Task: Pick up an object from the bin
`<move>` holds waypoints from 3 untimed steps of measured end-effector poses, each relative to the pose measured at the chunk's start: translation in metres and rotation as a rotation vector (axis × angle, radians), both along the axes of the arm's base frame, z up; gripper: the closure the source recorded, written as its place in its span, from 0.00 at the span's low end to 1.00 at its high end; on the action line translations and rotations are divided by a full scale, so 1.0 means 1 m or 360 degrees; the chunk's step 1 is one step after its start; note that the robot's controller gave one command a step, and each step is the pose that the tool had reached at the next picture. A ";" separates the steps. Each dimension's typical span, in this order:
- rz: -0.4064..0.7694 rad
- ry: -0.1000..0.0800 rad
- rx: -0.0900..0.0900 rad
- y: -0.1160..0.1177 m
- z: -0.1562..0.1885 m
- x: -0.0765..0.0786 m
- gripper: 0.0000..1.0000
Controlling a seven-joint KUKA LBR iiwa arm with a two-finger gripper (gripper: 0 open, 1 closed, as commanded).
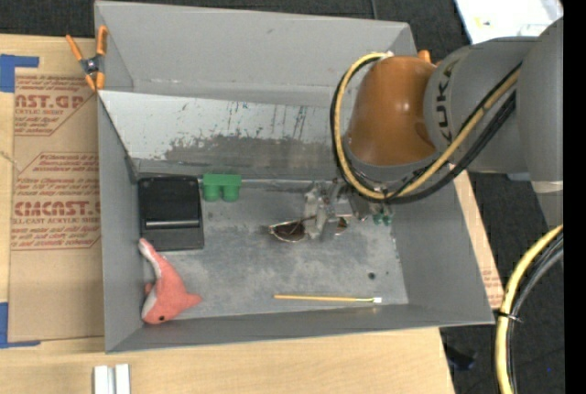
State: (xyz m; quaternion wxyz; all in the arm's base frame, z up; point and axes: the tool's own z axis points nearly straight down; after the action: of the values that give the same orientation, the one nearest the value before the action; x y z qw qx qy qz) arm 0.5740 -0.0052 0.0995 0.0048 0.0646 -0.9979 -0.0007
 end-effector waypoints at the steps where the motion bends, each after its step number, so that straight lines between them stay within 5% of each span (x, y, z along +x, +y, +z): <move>1: 0.0032 -0.0027 -0.0002 0.015 0.082 -0.001 1.00; 2: 0.0051 -0.0039 -0.0002 0.023 0.107 -0.002 1.00; 3: 0.0144 -0.0042 -0.0002 0.055 0.038 0.002 1.00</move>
Offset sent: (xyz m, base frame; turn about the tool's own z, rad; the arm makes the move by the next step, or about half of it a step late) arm -0.0100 0.0352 0.0723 -0.0487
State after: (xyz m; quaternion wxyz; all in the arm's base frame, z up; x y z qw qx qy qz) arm 0.5757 0.0499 0.1372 -0.0084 0.1096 -0.9939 0.0010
